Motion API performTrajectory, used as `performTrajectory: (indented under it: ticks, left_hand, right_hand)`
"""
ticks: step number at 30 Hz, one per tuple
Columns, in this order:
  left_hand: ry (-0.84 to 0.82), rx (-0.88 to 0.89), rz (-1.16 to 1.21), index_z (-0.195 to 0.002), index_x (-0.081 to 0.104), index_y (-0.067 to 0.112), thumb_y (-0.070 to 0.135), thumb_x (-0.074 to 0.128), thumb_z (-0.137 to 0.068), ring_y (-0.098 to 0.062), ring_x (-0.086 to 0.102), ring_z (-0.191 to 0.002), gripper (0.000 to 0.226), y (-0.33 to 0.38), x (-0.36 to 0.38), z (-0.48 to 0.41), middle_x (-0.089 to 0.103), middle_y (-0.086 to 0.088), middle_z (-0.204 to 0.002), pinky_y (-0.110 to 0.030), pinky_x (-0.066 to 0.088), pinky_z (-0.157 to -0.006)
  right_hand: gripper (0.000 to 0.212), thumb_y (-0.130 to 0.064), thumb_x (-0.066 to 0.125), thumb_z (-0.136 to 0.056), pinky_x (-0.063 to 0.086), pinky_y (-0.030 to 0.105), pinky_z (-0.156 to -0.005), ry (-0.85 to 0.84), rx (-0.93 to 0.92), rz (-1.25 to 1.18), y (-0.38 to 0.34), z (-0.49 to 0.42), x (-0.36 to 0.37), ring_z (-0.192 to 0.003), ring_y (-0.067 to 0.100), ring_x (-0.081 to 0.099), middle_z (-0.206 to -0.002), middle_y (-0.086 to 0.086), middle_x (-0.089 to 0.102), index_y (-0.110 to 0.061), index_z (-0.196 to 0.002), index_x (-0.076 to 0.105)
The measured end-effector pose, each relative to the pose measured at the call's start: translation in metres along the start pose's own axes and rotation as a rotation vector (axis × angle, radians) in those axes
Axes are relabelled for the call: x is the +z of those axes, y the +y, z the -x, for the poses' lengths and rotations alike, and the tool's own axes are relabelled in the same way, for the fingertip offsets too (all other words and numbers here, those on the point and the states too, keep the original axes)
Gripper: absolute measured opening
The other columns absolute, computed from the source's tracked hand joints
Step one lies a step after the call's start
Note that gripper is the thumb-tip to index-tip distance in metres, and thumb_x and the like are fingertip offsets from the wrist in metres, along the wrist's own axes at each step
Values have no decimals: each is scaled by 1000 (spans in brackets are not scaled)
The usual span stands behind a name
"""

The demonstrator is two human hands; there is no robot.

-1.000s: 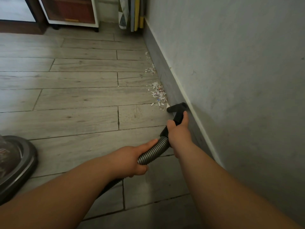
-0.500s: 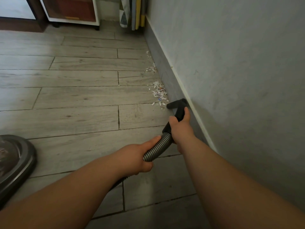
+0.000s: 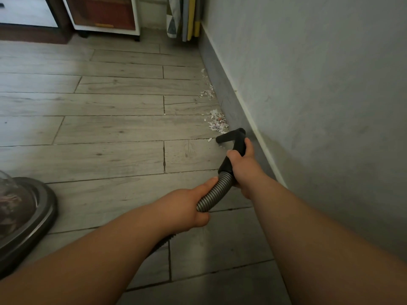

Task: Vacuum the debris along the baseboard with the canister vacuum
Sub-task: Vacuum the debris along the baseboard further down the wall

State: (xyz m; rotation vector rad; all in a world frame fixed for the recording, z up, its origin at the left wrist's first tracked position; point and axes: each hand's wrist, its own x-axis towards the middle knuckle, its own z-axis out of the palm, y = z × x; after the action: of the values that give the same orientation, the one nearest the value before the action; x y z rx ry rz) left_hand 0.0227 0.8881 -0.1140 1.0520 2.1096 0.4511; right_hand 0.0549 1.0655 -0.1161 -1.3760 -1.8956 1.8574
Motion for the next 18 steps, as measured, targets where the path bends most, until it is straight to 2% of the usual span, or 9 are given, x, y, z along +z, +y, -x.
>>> performTrajectory:
  ticks: [5, 11, 15, 18]
  left_hand:
    - [15, -3, -25, -144, -11, 54, 37, 57, -91, -2, 53, -67, 89, -8, -8, 11, 57, 1, -106, -12, 46, -58]
    - [19, -27, -16, -143, -10, 57, 35, 58, -90, -10, 62, -71, 88, -14, -16, 21, 59, -1, -106, -21, 55, -65]
    - [29, -29, -35, -142, -10, 58, 35, 58, -90, -9, 60, -72, 89, -16, -21, 26, 58, -1, -106, -19, 53, -62]
    - [16, -42, -20, -141, -10, 59, 35, 58, -90, -9, 60, -71, 89, -20, -22, 26, 57, 0, -106, -18, 53, -60]
  right_hand:
    - [69, -29, 49, -98, 56, 35, -57, -55, 11, 1, -5, 1, 13, -91, 26, 62, -134, 8, 47, -51, -150, 9]
    - [68, -28, 47, -98, 57, 35, -56, -104, 11, -8, -10, 6, 23, -92, 27, 62, -130, 9, 48, -49, -150, 9]
    - [67, -29, 47, -99, 57, 36, -60, -130, 40, -54, -9, 9, 26, -92, 28, 63, -127, 8, 49, -50, -150, 10]
    - [67, -27, 47, -99, 58, 39, -64, -105, 44, -69, -9, 12, 32, -95, 30, 62, -133, 10, 48, -50, -150, 11]
